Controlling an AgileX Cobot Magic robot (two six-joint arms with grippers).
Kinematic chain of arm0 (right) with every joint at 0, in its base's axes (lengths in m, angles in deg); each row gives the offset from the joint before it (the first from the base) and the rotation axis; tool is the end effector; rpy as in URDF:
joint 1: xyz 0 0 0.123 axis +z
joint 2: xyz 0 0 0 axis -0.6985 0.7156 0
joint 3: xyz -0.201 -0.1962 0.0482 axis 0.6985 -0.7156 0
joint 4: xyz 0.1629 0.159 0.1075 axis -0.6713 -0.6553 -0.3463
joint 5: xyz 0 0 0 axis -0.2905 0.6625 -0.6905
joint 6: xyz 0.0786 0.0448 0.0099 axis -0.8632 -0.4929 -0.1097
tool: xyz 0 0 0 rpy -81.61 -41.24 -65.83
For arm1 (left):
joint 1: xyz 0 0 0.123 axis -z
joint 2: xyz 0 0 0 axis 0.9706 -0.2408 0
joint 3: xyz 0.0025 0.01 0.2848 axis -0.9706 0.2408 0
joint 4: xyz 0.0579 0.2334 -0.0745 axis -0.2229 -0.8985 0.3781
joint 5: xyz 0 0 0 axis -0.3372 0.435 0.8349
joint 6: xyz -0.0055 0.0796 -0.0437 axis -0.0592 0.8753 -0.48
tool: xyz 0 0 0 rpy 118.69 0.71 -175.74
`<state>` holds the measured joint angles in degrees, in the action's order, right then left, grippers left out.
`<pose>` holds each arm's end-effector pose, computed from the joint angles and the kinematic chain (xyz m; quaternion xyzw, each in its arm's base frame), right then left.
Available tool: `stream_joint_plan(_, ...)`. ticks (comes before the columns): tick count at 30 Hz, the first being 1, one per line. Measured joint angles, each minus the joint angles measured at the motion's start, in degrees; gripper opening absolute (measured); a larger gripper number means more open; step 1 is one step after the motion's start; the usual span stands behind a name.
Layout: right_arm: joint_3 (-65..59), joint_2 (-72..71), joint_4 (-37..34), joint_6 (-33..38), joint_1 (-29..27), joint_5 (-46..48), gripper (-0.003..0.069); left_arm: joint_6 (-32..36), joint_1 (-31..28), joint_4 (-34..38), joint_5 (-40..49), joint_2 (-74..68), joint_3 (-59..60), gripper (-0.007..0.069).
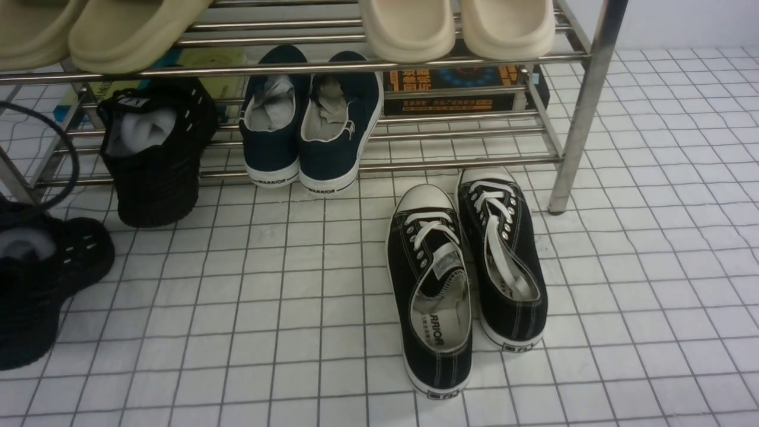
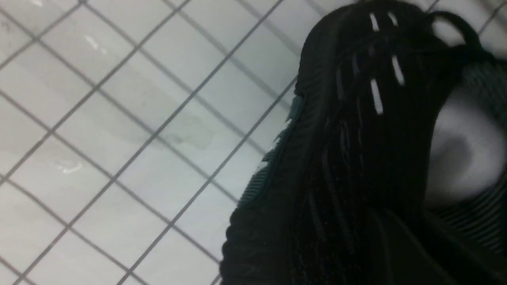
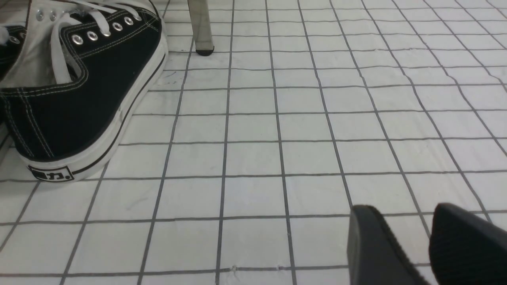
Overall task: Take the shoes off the shelf with your hand from the white checkered tablecloth.
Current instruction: 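Set the held shoe down on the floor in front of the rack with the left gripper, then grasp the leftmost shoe on the bottom shelf of the shoe rack with the left gripper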
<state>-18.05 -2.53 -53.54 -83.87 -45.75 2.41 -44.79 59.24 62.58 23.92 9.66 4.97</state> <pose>0.0522 0.0024 0.1741 0.0123 0.8059 0.0194 0.5916 0.2438 0.0757 0.2731 -0.3569 0.8944 -0.0123 0.2694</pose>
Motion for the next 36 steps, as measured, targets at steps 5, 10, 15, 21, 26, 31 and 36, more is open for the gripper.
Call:
stream_joint_plan(5, 0.0, 0.0, 0.0, 0.0, 0.0, 0.0, 0.0239, 1.36, 0.0, -1.62, 3.47, -5.43, 0.0, 0.0078)
stream_joint_plan(10, 0.0, 0.0, 0.0, 0.0, 0.0, 0.0, 0.0239, 1.38, 0.0, -5.2, 3.32, -5.87, -0.31, 0.0185)
stream_joint_plan(15, 0.0, 0.0, 0.0, 0.0, 0.0, 0.0, 0.0239, 2.28, 0.0, -6.44, 6.56, -5.87, -4.16, 0.0321)
stream_joint_plan(21, 0.0, 0.0, 0.0, 0.0, 0.0, 0.0, 0.0239, 8.28, 0.08, -0.27, 12.37, -5.87, -12.58, 0.0378)
stream_joint_plan(26, 0.0, 0.0, 0.0, 0.0, 0.0, 0.0, 0.0239, 13.38, 3.67, 5.82, 12.49, -6.12, -17.36, 0.0379)
stream_joint_plan(31, 0.0, 0.0, 0.0, -0.05, 0.0, 0.0, 0.0239, 13.37, 9.64, 8.07, 9.7, -8.74, -21.17, 0.0379)
stream_joint_plan(36, 0.0, 0.0, 0.0, -0.05, 0.0, 0.0, 0.0239, 8.18, 10.95, 8.36, 4.76, -15.28, -25.8, 0.0379)
